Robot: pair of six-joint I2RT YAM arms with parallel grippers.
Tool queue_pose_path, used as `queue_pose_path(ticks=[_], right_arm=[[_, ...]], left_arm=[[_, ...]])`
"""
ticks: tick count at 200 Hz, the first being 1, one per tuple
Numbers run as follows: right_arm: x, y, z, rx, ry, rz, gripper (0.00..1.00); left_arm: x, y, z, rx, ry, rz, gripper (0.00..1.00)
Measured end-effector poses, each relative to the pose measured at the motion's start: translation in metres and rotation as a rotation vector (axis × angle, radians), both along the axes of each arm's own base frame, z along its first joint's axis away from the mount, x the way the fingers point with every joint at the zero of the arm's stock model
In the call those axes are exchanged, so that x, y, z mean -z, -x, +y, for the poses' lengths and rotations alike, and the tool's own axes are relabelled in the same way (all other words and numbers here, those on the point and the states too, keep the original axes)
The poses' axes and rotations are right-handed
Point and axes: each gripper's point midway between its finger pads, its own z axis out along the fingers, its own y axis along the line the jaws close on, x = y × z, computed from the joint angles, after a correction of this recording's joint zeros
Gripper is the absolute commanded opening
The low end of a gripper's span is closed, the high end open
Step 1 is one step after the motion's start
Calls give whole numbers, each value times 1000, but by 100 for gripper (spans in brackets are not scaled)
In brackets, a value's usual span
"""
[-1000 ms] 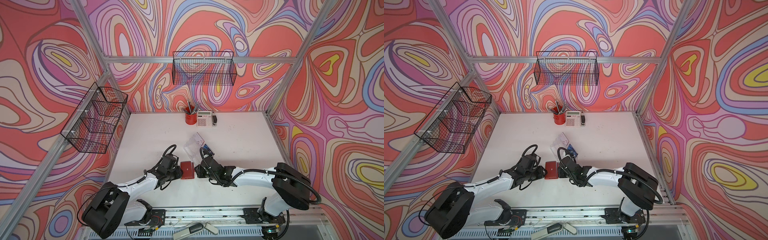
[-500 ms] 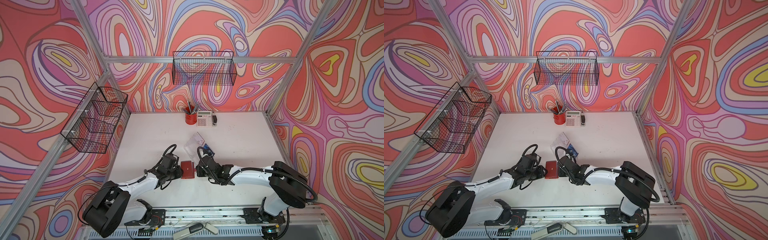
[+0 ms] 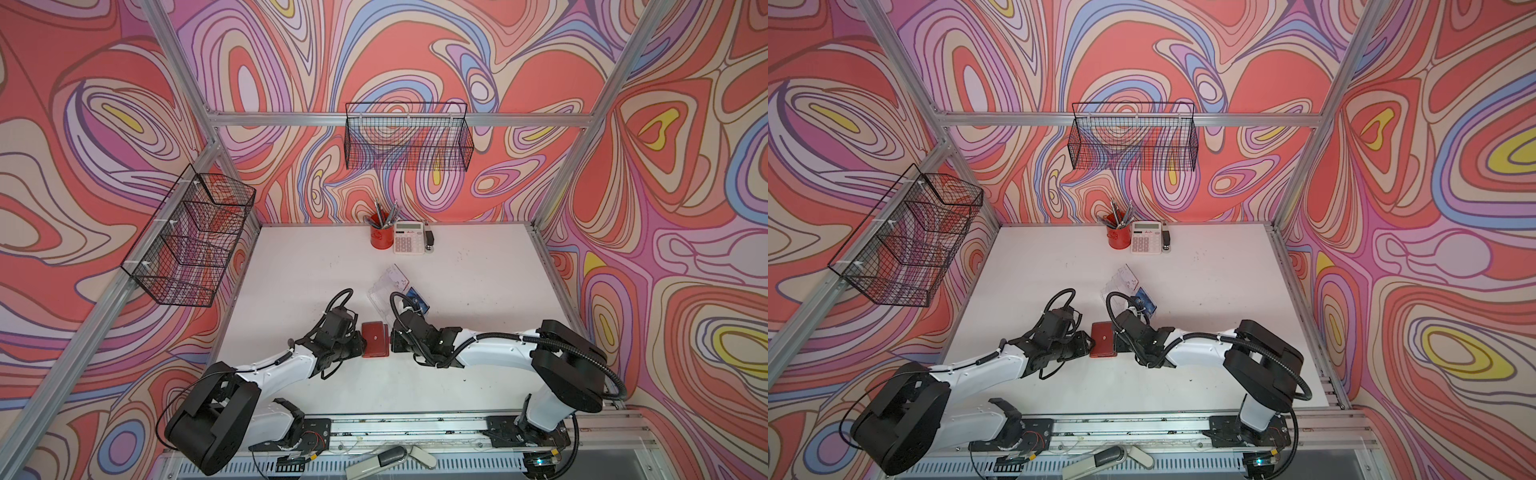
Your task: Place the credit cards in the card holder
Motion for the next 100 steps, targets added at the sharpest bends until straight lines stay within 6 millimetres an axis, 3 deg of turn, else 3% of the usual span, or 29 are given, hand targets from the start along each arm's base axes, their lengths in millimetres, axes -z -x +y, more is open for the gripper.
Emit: queue_pose_path(ticks=[40, 100], right_arm=[[2, -1, -1, 4, 10, -2, 1], [3, -1, -4, 10, 22, -2, 0]], left_arm=[[0, 0, 0, 0, -1, 0, 32], [-10, -8, 0, 4, -13, -9, 32]])
